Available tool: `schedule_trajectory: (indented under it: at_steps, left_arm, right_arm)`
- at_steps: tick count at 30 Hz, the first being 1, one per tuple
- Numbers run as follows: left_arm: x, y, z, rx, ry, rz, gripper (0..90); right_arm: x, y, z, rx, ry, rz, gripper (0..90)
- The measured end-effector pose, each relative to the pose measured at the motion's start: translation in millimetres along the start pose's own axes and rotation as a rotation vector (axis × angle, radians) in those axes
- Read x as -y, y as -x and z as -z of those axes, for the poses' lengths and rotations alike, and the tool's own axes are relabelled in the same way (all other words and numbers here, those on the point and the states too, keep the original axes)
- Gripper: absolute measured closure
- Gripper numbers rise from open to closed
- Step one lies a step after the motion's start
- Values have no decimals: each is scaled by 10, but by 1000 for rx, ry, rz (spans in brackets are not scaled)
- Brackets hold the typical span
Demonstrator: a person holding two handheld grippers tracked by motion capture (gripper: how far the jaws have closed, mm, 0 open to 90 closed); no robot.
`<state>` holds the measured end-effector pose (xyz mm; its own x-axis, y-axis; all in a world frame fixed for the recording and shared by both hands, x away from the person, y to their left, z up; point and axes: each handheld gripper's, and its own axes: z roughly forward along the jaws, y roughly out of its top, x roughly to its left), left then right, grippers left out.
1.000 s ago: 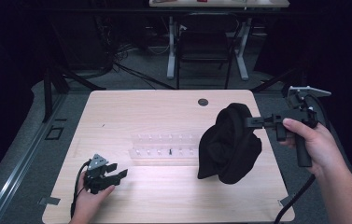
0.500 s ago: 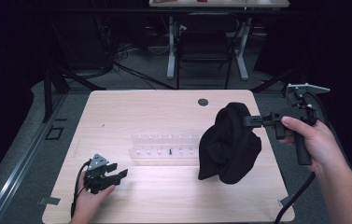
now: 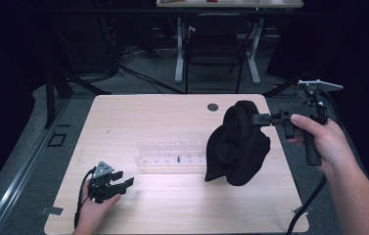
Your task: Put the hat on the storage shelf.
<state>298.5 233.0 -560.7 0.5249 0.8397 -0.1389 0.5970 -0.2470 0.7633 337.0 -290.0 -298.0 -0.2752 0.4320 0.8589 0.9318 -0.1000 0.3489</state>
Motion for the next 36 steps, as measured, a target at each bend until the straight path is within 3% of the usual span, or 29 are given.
schedule_trajectory:
  at_steps: [8,23,36]
  left_arm:
    - [-1,-2,-2,1,4,1,448]
    - [-6,3,-2,5,10,3,448]
    - [-7,-9,2,12,9,3,448]
  right_arm:
    - [-123,-66,-144,-11,8,4,885]
    - [-305,-169,-516,-12,-31,18,885]
    - [-463,-119,-793,-1,-21,9,885]
